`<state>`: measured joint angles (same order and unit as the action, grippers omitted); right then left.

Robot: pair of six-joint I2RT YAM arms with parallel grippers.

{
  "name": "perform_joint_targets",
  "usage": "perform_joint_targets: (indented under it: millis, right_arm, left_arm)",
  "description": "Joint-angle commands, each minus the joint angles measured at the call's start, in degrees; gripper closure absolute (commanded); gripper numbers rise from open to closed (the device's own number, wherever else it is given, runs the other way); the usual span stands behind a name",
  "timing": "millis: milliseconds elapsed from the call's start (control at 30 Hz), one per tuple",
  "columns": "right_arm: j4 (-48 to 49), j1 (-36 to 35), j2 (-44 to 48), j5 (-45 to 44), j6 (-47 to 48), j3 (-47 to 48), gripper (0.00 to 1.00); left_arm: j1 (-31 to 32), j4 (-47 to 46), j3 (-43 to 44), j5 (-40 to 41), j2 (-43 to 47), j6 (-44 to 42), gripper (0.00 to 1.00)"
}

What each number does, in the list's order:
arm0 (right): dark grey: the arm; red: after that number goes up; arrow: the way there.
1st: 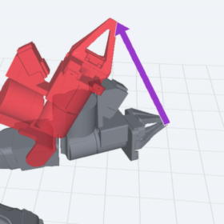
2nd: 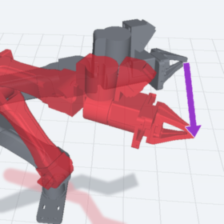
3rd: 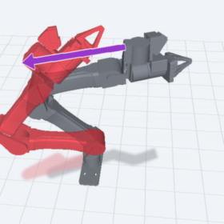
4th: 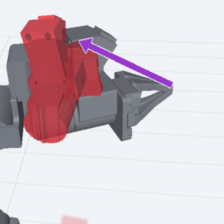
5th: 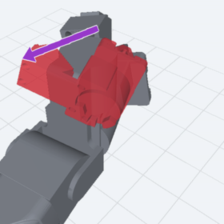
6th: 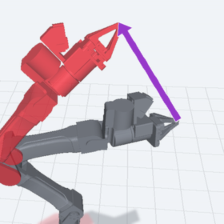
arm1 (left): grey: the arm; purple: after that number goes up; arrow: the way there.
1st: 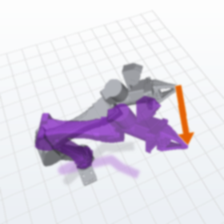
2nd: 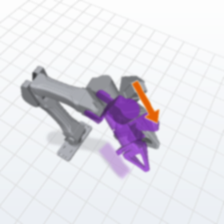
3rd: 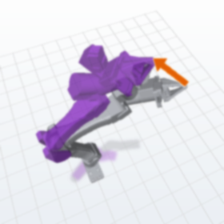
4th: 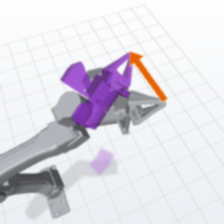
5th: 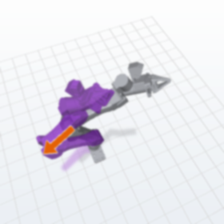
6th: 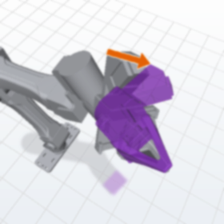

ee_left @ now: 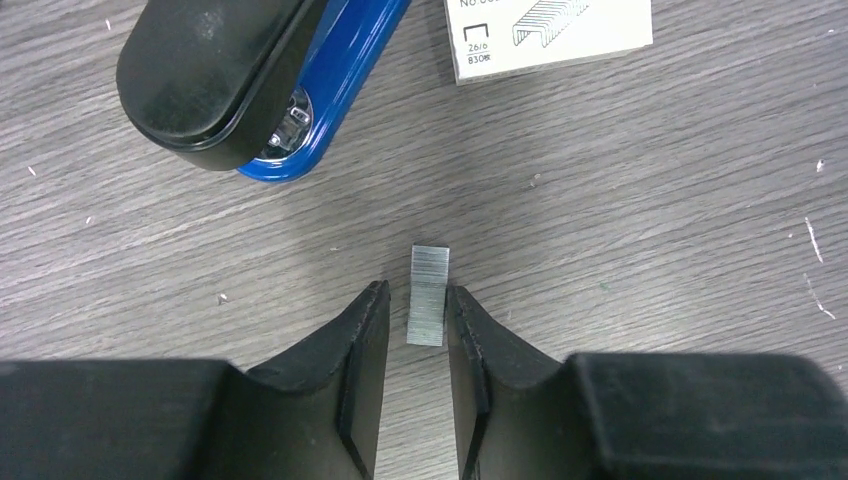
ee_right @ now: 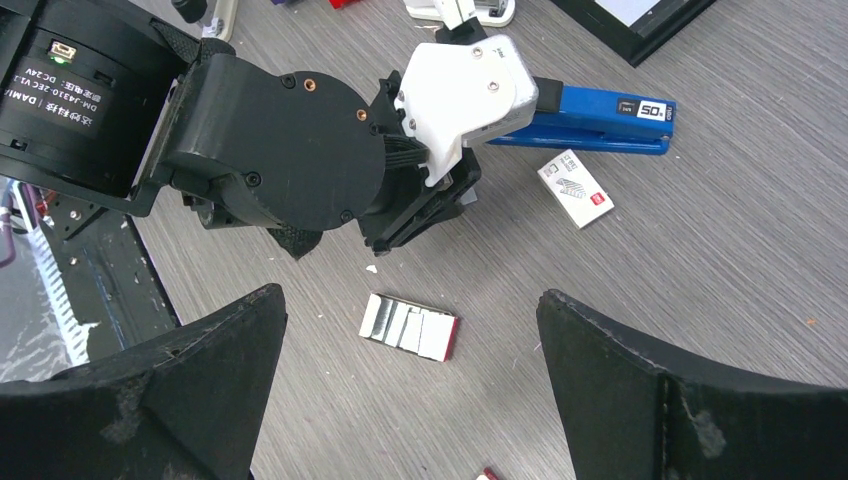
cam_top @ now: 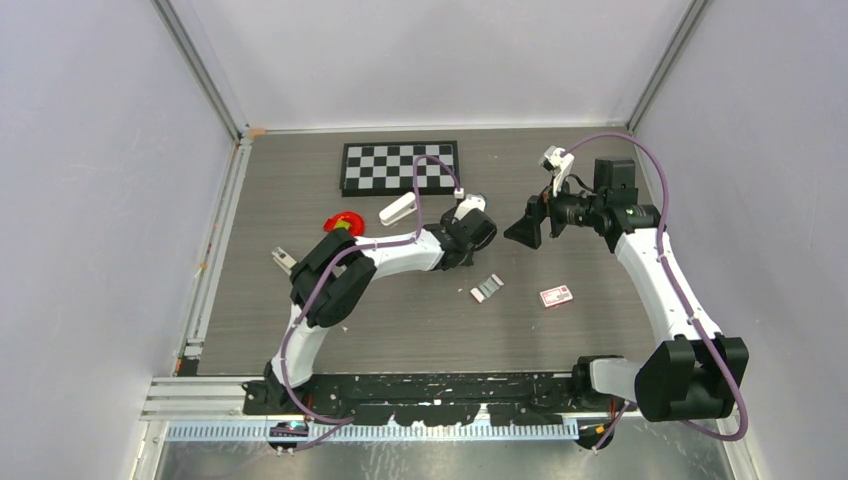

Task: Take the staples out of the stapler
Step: Move the staple to the center of the board.

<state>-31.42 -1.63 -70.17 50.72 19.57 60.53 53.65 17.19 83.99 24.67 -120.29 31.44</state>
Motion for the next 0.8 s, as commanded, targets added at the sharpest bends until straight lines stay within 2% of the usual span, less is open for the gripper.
perform_joint_targets:
  millis: [0,567,767]
  right_arm:
    - [0.3,0.4,0.1,1.2,-0.3,2.4,0.0]
    - [0.3,0.6,0.2,1.9,-0.6,2.4,0.0]
    - [0.1,0.6,0.2,2.6,-0.4,2.4,0.0]
  left_arm:
    - [0.4,1.2,2.0,0.5,-0.4,0.4,0.71]
    - [0.7,2.8,1.1,-1.7,0.9,0.1,0.84]
    - [0.6,0.6,-2.2,-5.9,4.9,-5.5,0.86]
